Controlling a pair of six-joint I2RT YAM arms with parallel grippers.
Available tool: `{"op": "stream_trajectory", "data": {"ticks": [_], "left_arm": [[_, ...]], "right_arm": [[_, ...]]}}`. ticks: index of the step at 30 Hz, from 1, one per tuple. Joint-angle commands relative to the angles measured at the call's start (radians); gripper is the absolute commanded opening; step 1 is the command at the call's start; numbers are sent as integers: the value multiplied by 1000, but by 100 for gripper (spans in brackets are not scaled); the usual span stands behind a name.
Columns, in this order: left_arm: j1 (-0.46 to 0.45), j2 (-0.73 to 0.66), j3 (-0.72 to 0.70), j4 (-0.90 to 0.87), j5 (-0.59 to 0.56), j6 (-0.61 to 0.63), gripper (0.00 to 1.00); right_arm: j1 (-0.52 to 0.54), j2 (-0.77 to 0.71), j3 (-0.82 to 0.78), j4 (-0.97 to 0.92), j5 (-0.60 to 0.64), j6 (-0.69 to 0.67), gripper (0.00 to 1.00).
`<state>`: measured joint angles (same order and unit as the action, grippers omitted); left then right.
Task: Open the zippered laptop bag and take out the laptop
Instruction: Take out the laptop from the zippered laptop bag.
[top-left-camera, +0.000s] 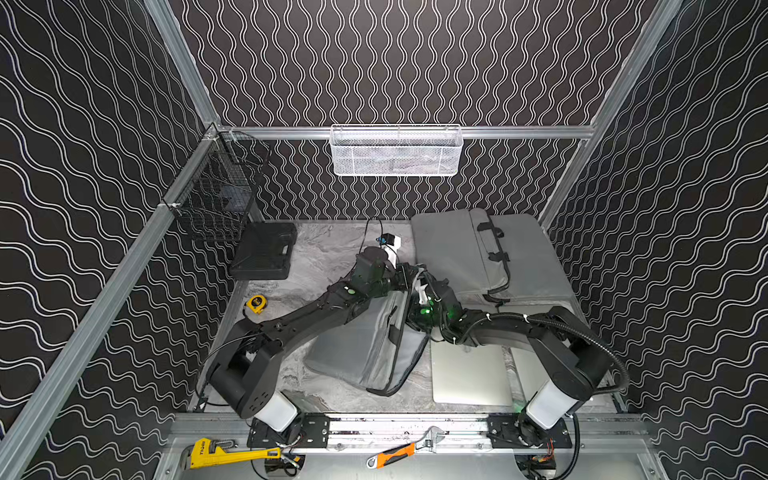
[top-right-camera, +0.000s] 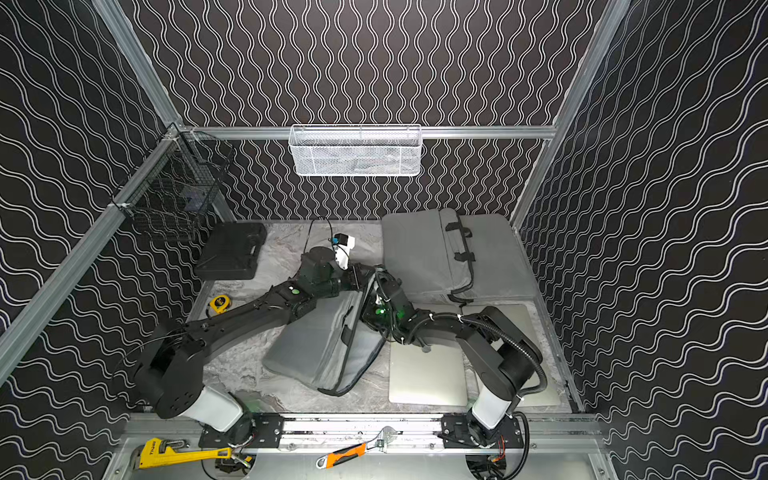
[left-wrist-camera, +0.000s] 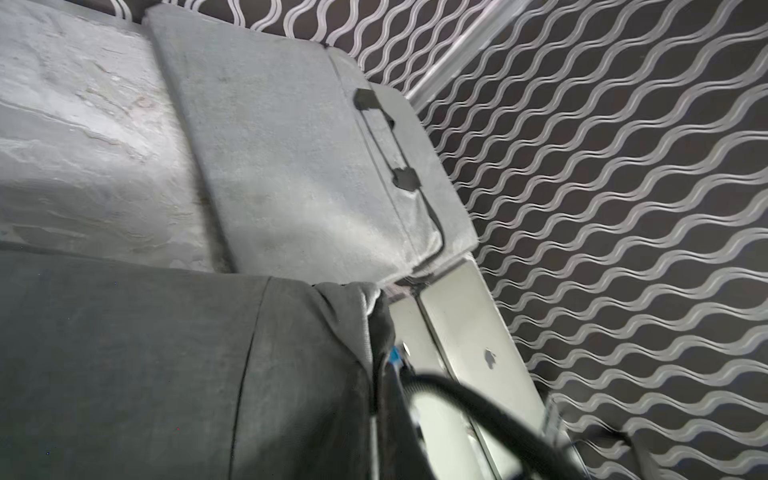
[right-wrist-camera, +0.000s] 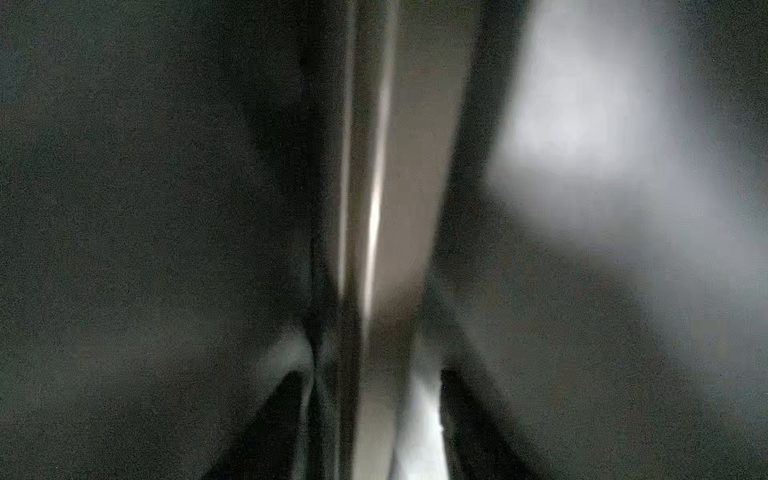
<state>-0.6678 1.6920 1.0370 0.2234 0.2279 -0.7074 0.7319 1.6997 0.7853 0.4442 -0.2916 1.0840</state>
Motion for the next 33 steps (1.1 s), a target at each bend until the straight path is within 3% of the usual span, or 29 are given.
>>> {"op": "stream_trajectory", "data": {"ticks": [1, 5, 7, 8, 12, 14, 18, 26, 30, 33], "left_arm": [[0, -38, -9, 124, 72, -4, 0], [0, -92, -30, 35, 43, 55, 0], [0, -119, -41, -9, 20, 82, 0], [0, -130, -44, -40, 6, 98, 4], [-3, -169, -36, -172, -33, 169, 39], [-13, -193, -37, -243, -63, 209, 48], [-55, -251, -25, -422, -121, 258, 57], [-309, -433, -117, -616, -417, 281, 67], [-391, -440, -150, -646, -490, 246, 69], [-425, -387, -139, -662, -482, 237, 69]], "right_arm": [[-14, 1, 3, 53, 7, -14, 37], [-22, -10, 45, -18, 27, -86, 9], [-21, -25, 61, -49, 41, -128, 0], [-22, -32, 71, -73, 54, -150, 0], [-22, -67, 94, -141, 98, -209, 0], [-22, -78, 98, -162, 117, -224, 0], [-22, -81, 113, -185, 126, -229, 0], [-30, -54, 131, -165, 124, -236, 0], [-35, -42, 165, -188, 124, -264, 0], [-37, -34, 187, -207, 119, -283, 0]]}}
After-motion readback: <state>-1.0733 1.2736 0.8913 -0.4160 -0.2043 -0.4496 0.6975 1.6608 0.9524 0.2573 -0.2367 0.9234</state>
